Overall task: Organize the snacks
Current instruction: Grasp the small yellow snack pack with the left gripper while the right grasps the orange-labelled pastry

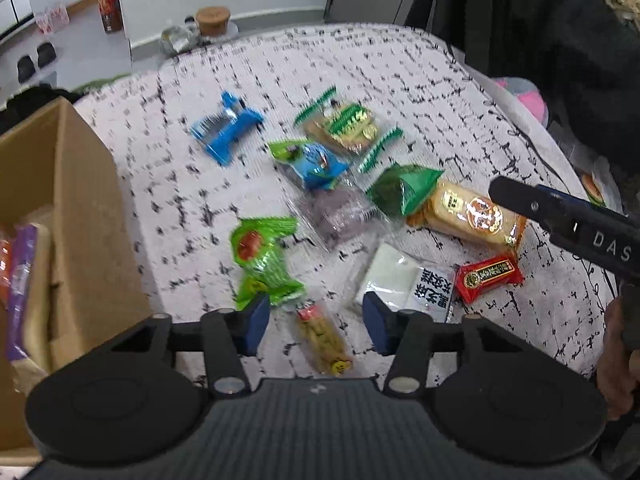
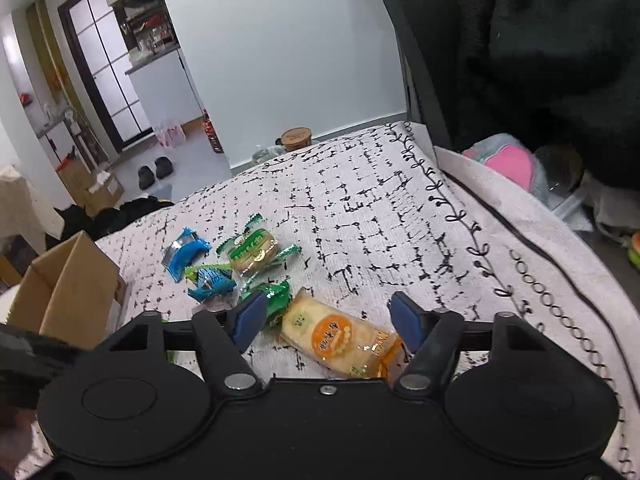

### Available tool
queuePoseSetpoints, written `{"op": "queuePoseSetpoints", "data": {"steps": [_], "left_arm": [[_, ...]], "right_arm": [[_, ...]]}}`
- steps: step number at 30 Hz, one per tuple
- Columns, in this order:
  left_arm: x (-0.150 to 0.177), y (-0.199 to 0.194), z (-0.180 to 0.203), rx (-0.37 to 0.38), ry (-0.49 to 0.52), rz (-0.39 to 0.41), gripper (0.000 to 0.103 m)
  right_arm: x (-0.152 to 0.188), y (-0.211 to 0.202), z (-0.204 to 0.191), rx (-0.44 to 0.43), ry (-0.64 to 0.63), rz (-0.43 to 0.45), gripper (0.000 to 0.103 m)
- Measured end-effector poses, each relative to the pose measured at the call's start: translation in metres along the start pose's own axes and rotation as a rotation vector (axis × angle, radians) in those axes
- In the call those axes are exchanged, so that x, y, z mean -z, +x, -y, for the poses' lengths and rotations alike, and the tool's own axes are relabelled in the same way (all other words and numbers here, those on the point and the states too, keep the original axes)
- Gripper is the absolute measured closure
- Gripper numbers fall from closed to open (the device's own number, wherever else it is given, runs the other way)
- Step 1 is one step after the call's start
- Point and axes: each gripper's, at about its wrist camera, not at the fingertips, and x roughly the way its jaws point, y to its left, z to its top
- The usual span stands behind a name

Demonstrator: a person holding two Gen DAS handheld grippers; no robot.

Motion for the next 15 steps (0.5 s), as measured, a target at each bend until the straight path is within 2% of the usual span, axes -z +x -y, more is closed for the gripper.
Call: {"op": "queuePoseSetpoints", "data": {"steps": [10,12,15], "left_arm": [[0.001,0.024,0.001,-0.063,-0.040,-0.098,0.062],[0.000,0.026,0.004,-0.064,-0.029,-0.096,0.062],[-0.002,0.028,0.006,-0.071,-0.025,-0.095,0.069]], "right_arm": [[0.005,0.017,-0.001,-0.037,-0.022,-0.044,0.044],[0.008,0.021,-0.001,-0.034,-0.029,-0.078,0.044],[0.015,0.032,-0.002,-0.015,-0.040,-0.159,0.050]]}}
